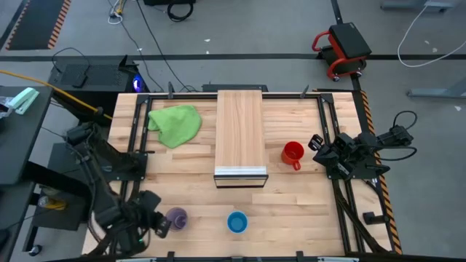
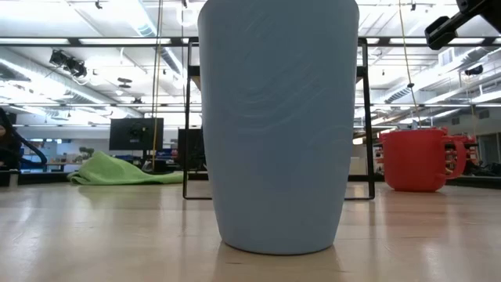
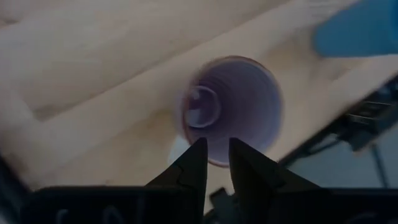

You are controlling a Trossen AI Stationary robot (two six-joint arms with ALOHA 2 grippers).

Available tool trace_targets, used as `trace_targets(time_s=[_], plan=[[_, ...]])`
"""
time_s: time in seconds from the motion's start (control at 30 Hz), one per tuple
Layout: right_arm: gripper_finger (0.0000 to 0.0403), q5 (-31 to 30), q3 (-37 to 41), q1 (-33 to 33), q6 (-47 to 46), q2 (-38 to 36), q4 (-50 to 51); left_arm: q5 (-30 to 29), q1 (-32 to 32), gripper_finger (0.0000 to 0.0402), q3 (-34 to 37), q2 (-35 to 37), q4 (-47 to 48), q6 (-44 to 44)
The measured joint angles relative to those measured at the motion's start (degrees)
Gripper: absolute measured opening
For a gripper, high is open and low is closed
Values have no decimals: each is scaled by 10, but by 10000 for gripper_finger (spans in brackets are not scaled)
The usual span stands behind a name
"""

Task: Stack small to large cups/mugs on shelf
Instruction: Put the violet mug on the shelf

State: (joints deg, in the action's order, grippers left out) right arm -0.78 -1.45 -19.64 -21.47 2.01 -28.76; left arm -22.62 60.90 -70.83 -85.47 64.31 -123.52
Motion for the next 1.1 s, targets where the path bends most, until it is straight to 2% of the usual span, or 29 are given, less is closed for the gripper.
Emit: trace_targets(time_s=[0.3,0.6,0.77,1.1], plan=[[15,0,0,0,0,0,0,95,-68,60,0,0,-15,27],[15,0,0,0,0,0,0,129,-92,63,0,-9,-14,-40],[15,0,0,0,0,0,0,183,-106,64,0,-42,-13,-49],[15,0,0,0,0,0,0,193,-125,62,0,-48,-12,-60]])
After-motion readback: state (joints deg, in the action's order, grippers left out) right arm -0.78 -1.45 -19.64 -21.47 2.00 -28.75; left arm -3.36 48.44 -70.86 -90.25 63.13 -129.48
